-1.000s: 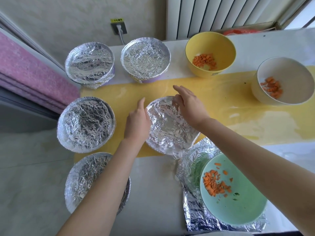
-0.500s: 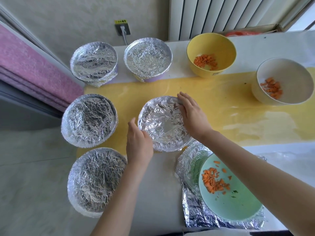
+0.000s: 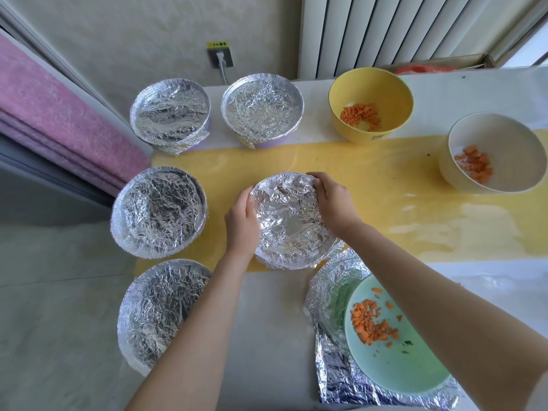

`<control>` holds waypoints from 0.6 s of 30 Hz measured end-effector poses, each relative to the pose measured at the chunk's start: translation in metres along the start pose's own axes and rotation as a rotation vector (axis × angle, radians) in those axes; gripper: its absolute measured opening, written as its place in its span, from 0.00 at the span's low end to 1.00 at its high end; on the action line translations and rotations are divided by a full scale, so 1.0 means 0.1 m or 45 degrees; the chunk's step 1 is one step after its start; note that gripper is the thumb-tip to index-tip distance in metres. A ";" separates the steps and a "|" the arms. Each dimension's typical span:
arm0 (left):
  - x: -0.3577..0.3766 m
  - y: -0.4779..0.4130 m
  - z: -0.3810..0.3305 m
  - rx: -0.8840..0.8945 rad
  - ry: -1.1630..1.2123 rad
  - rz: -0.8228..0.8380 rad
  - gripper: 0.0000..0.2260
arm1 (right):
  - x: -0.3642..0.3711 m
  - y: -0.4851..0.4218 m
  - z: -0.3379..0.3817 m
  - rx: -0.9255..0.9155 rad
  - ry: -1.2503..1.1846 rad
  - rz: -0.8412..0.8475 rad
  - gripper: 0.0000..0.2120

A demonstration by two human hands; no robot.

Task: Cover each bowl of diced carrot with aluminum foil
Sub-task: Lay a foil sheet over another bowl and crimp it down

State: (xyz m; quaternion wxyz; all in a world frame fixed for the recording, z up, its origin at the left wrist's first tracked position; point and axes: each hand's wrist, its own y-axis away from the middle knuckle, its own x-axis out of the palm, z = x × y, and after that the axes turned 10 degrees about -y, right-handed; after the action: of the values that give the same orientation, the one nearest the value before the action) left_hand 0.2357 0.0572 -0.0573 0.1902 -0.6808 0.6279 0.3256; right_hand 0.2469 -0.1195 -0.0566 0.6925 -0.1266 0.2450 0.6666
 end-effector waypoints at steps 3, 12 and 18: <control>0.02 -0.01 0.00 -0.026 0.039 0.006 0.15 | 0.00 -0.02 -0.02 0.030 -0.009 0.011 0.16; 0.02 0.03 0.00 -0.069 0.088 -0.017 0.16 | -0.02 -0.04 -0.01 0.043 -0.032 0.060 0.16; 0.04 0.07 0.02 -0.052 0.046 -0.068 0.15 | -0.10 -0.07 0.01 -0.150 0.180 0.225 0.23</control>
State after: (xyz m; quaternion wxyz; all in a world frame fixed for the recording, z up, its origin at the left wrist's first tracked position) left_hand 0.2289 0.0547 -0.0599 0.1735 -0.7069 0.6060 0.3208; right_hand 0.2538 -0.1276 -0.0516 0.6034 -0.1916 0.2638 0.7277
